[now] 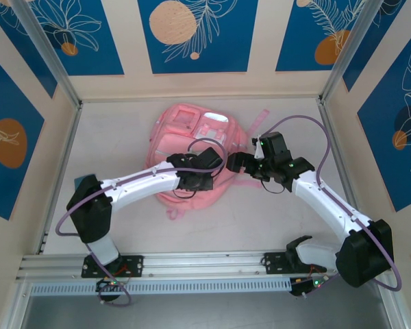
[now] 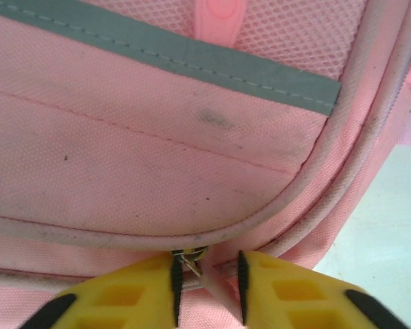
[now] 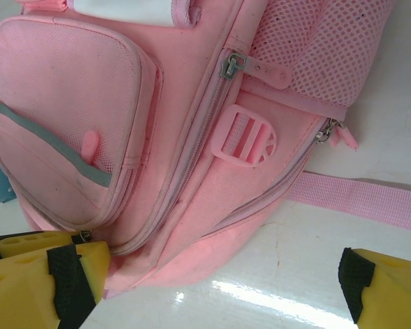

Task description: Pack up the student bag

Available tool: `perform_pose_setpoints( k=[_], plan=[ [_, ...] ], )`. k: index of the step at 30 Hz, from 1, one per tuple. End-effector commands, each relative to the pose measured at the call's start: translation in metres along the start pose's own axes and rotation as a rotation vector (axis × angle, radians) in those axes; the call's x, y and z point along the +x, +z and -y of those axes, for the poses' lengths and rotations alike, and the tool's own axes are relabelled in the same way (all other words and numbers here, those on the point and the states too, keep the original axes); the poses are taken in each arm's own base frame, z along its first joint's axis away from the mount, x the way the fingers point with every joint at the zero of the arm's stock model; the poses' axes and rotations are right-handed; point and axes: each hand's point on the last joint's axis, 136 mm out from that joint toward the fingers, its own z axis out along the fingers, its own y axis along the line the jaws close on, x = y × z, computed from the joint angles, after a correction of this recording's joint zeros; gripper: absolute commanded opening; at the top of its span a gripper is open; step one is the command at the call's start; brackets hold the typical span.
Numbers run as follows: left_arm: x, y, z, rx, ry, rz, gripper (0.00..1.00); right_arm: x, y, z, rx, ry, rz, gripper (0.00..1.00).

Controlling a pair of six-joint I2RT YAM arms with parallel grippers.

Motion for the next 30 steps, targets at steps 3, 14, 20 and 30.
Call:
perform_pose_setpoints(
  k=[3,14,20,30],
  plan=[
    [-0.003,-0.008,-0.005,-0.028,0.014,0.017,0.13,0.004,0.000,0.001,-0.006,0.026,-0.019,1.00],
    [-0.007,-0.013,-0.006,-0.010,0.057,0.053,0.00,0.009,0.008,-0.013,-0.079,0.123,-0.076,0.93],
    [-0.010,-0.021,0.013,0.125,0.118,0.085,0.00,0.013,0.024,-0.039,-0.188,0.293,-0.147,0.78],
    [-0.006,-0.025,0.035,0.199,0.197,0.089,0.00,0.020,0.059,-0.055,-0.203,0.368,-0.246,0.53]
  ],
)
